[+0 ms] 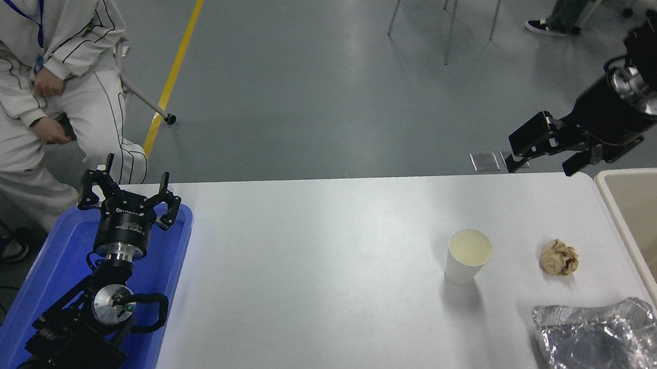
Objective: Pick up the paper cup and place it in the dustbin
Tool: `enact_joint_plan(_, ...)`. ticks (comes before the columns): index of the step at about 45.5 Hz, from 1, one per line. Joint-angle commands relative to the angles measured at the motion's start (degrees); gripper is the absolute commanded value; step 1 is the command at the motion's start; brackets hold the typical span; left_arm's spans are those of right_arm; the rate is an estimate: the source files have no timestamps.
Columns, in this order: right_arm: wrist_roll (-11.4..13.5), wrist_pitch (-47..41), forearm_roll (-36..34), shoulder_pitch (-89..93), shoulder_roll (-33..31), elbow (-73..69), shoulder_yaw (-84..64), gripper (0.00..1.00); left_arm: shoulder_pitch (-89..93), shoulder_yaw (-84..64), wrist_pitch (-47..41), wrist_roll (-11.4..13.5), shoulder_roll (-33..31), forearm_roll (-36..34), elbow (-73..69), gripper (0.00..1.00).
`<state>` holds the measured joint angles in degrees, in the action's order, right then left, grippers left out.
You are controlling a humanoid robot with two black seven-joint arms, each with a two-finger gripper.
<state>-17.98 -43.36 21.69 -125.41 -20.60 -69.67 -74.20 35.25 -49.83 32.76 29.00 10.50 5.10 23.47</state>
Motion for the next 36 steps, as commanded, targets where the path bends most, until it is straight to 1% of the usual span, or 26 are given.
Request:
enact_joint_plan(1,5.5,-1.6,0.1,-6.6,4.0,-2.6,3.9,1.00,0.0,0.0,-0.1,0.0,0.0,0.0,0.0,1.00)
enact_joint_plan(4,6.0,-1.6,-0.6,-6.2,5.5,-2.4,5.2,1.00,0.0,0.0,0.0,0.0,0.1,0.0,0.0,1.00)
enact_joint_plan(11,6.1,-1.6,-1.6,-0.6,5.9,-0.5,7.1,1.00,0.0,0.0,0.0,0.0,0.0,0.0,0.0,1.00)
enact_joint_plan(17,6.4,-1.6,-3.8,2.2,9.6,1.1,6.8,0.97,0.0,0.0,0.0,0.0,0.1,0.0,0.1,1.00)
enact_joint_plan(19,6.7,-1.6,-3.9,2.6,10.2,1.6,6.5,0.95,0.0,-0.1,0.0,0.0,0.1,0.0,0.2,1.00)
enact_joint_plan(23,8.2,-1.6,-4.2,2.9,10.1,2.5,6.6,0.90,0.0,-0.1,0.0,0.0,0.0,0.0,0.2,1.00)
enact_joint_plan(25,8.6,-1.6,-4.1,2.5,10.0,2.6,6.5,0.90,0.0,0.0,0.0,0.0,0.1,0.0,0.2,1.00)
enact_joint_plan(29,8.6,-1.6,-4.1,1.8,9.3,2.6,6.2,0.90,0.0,-0.1,0.0,0.0,0.1,0.0,0.2,1.00)
enact_joint_plan(31,8.6,-1.6,-4.4,1.5,9.0,2.7,5.7,0.88,0.0,0.0,0.0,-0.1,0.1,0.0,0.2,1.00)
enact_joint_plan(36,8.6,-1.6,-9.7,-2.7,7.9,2.6,1.4,0.89,0.0,-0.1,0.0,-0.1,0.1,0.0,0.2,1.00)
